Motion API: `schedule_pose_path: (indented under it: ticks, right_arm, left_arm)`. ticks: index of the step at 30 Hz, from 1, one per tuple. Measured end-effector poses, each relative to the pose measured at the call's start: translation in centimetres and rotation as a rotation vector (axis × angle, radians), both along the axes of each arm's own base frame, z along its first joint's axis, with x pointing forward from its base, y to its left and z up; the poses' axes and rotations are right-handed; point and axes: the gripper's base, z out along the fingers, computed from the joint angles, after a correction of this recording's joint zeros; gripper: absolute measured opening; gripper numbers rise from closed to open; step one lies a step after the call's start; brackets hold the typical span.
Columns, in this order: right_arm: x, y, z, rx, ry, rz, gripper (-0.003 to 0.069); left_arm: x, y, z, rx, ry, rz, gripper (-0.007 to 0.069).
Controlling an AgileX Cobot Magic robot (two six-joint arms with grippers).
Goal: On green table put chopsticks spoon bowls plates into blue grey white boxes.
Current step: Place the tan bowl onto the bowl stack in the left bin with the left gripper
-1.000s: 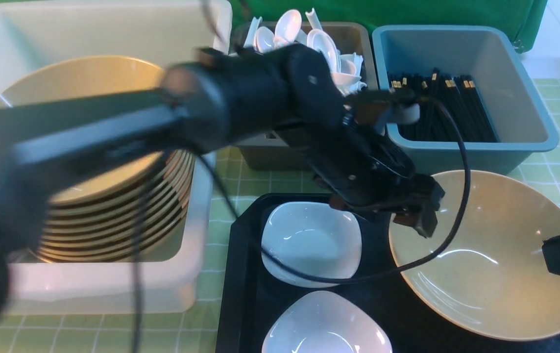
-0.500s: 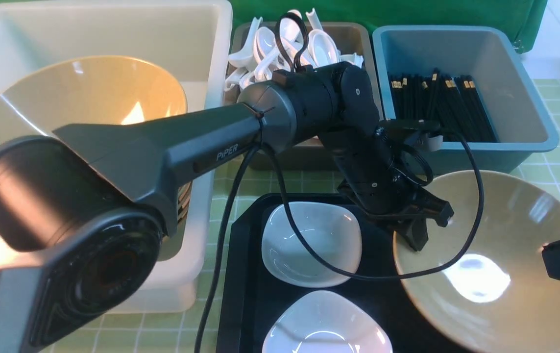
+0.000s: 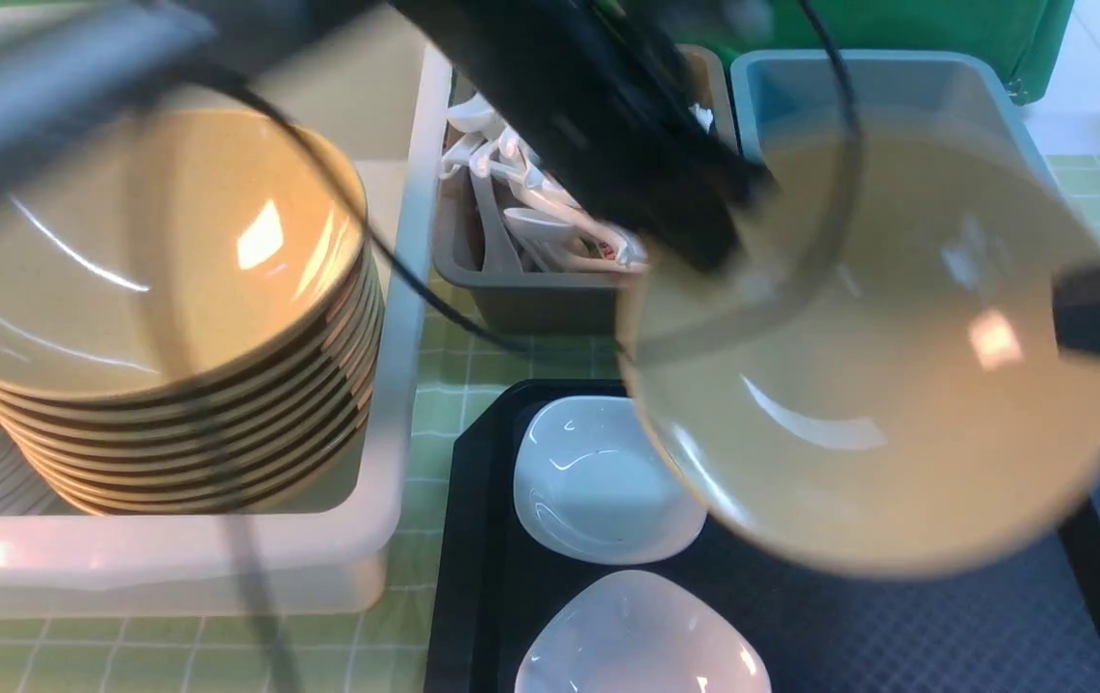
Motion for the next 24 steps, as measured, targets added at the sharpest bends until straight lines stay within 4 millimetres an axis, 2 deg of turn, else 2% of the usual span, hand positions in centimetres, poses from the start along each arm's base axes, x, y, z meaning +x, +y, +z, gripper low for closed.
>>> schedule_pose_path:
  ticks: [1,2,3,4,5,6,7,9,11,12,13,16,18,19,21,24]
  right_arm:
    - [0.9,0.4,0.7,0.024,-0.011,0.029,0.0036]
    - [1.3,0.8,1.0,0.036,-0.021,0.054,0.0036]
    - [2.1,1.3,1.3,0.046,-0.024,0.086,0.0036]
    - [2.9,1.8,1.5,0.049,-0.024,0.111,0.0038]
    - [3.0,2.0,1.5,0.049,-0.026,0.123,0.0038]
    - [4.1,3.1,1.5,0.047,-0.012,0.172,0.0038]
    - [5.1,4.1,1.5,0.042,0.001,0.204,0.004]
    - [6.3,6.1,1.5,0.022,0.011,0.27,0.0043]
    - [7.1,7.8,1.6,-0.015,0.008,0.318,0.0046]
    - [7.3,8.1,1.4,-0.023,0.017,0.321,0.0046]
    - [8.2,9.6,1.5,-0.067,0.021,0.339,0.0049]
    - [9.8,11.9,0.9,-0.141,0.042,0.344,0.0055]
    - [10.9,13.4,0.1,-0.171,0.072,0.345,0.0057]
    - [10.9,13.4,0.2,-0.171,0.071,0.345,0.0057]
    - [11.8,14.4,-0.9,-0.191,0.101,0.349,0.0058]
    - [12.2,14.9,-1.7,-0.2,0.127,0.348,0.006]
  left_arm:
    - [-0.1,2.9,2.5,-0.027,-0.043,0.06,0.0016]
    - [-0.3,4.6,3.8,-0.04,-0.063,0.098,0.0016]
    - [-0.7,7.1,5.4,-0.055,-0.091,0.161,0.0016]
    - [-1.1,9.1,6.4,-0.066,-0.097,0.227,0.0016]
    - [-1.3,9.9,6.7,-0.068,-0.101,0.25,0.0016]
    - [-2.1,13.1,7.5,-0.08,-0.087,0.367,0.0016]
    - [-2.7,15.0,7.5,-0.083,-0.068,0.444,0.0016]
    - [-3.8,18.8,7.0,-0.081,-0.026,0.589,0.0016]
    - [-4.6,21.7,6.0,-0.073,0.013,0.697,0.0016]
    - [-4.8,22.4,5.7,-0.071,0.022,0.722,0.0016]
    - [-5.5,25.1,4.4,-0.067,0.064,0.821,0.0016]
    - [-6.4,28.6,2.2,-0.085,0.132,0.936,0.0016]
    - [-7.0,31.1,0.0,-0.156,0.193,1.013,0.0016]
    - [-7.0,31.2,-0.1,-0.162,0.196,1.017,0.0016]
    - [-7.0,31.9,-1.6,-0.227,0.243,1.046,0.0016]
    - [-6.8,31.9,-2.3,-0.242,0.271,1.047,0.0016]
